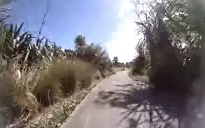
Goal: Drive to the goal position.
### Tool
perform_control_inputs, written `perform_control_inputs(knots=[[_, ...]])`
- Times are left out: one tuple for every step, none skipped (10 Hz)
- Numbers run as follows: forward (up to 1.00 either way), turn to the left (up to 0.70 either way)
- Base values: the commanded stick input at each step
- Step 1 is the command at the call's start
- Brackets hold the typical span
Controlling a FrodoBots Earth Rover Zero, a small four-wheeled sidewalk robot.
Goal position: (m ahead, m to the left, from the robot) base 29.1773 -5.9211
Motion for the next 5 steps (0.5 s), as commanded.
perform_control_inputs(knots=[[0.7, -0.07], [0.7, -0.08], [0.7, -0.08], [0.7, -0.09], [0.7, -0.1]])
